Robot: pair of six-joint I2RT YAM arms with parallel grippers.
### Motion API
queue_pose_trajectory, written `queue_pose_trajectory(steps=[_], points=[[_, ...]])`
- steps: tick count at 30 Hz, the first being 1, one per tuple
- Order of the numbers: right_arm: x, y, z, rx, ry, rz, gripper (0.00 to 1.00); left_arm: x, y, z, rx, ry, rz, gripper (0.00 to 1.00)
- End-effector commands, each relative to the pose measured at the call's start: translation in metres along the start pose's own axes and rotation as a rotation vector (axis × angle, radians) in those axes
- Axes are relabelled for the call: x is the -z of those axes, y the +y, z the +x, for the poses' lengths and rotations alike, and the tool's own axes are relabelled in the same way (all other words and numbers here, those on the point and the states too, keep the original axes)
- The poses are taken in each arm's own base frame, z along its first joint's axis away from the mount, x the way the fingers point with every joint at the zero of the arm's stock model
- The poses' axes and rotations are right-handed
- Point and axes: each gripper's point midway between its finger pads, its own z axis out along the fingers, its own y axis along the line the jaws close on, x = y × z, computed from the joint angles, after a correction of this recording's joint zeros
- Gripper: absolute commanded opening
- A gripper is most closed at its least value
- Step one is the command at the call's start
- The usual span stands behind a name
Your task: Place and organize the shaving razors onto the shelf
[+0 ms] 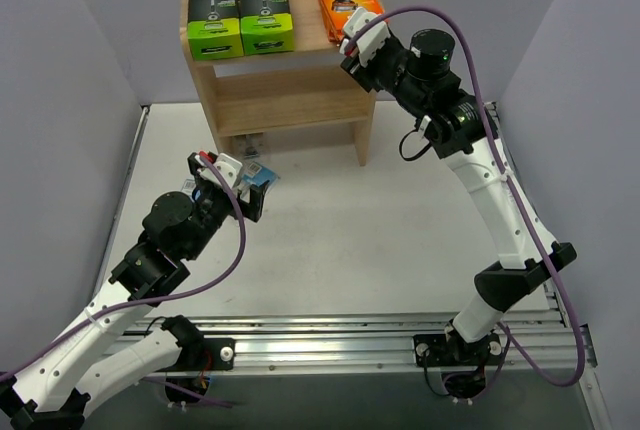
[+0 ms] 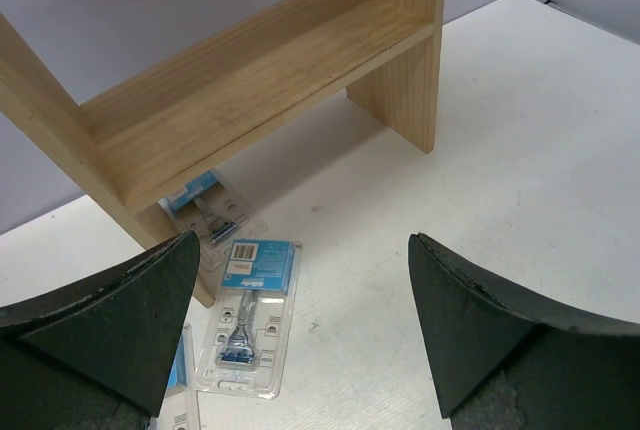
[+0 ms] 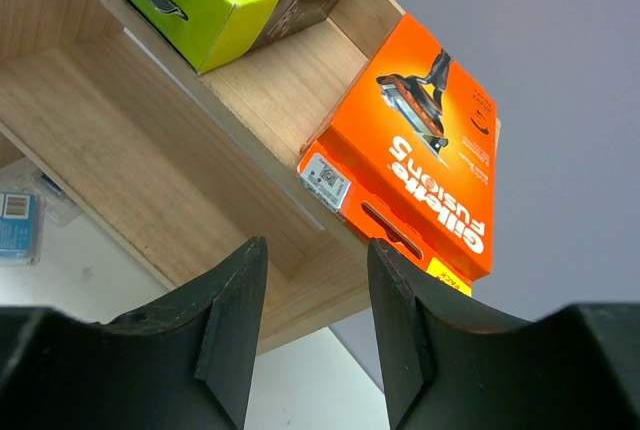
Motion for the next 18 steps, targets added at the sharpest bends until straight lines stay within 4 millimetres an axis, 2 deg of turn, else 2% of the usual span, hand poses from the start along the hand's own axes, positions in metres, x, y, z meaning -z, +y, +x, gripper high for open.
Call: queue_pose_trajectory(steps=[1, 5, 18], points=[[0.003, -0.022, -0.021, 0.001, -0.07, 0.087, 0.4, 0.002, -0.001, -0.019, 0.008, -0.071, 0.011, 0.94], [0.001, -0.028, -0.022, -0.003, -0.076, 0.115, 0.32, 0.002, -0.002, -0.019, 0.005, -0.072, 0.018, 0.94], [-0.015, -0.029, -0.018, -0.01, -0.081, 0.145, 0.33, 0.001, -0.006, -0.018, -0.005, -0.069, 0.036, 0.94]])
